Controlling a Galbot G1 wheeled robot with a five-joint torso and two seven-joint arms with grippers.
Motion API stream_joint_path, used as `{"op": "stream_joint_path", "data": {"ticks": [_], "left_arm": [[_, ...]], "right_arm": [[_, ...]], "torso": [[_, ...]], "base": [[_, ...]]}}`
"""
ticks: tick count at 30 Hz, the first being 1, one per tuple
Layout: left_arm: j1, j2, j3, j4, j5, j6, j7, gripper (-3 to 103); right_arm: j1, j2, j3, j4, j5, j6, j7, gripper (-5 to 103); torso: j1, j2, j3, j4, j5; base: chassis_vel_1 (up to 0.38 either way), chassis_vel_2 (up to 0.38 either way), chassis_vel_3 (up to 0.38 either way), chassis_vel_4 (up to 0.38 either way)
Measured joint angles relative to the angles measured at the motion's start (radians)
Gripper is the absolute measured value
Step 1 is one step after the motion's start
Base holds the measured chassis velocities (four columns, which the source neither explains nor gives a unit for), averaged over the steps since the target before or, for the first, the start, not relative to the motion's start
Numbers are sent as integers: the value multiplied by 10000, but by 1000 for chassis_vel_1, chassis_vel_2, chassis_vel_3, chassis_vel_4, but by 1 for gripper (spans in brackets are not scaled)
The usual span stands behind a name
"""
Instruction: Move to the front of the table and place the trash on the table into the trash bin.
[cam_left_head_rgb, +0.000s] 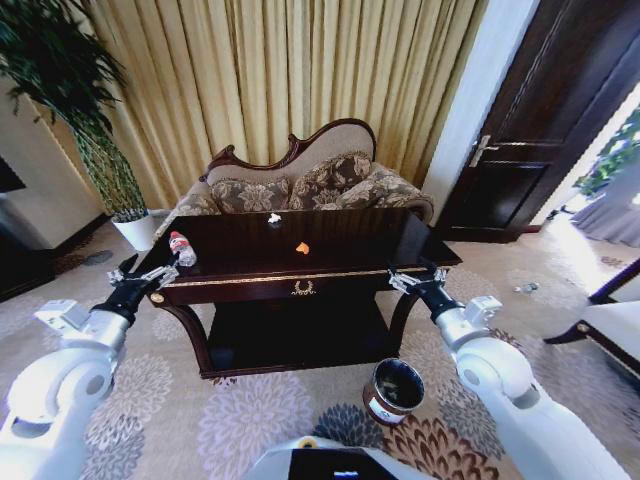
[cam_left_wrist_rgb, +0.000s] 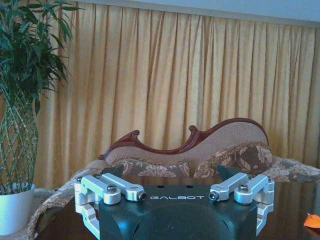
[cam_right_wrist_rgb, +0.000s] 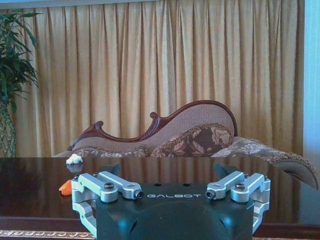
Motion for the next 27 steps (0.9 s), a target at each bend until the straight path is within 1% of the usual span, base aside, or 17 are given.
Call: {"op": "stream_joint_path", "data": {"ticks": [12,27], "left_arm": [[-25,-21,45,26,1,-58,127,100],[-34,-24,58,38,14,-66,138,100]], "right_arm": [[-63,26,-12,40,-68,-87,-189,100],[-117,63,-80,97,-138,-110,-204,100]], "torso": [[1,0,0,-1,0],[1,0,0,0,0]], "base": [[-68,74,61,-83],[-94,97,88,-100]]}}
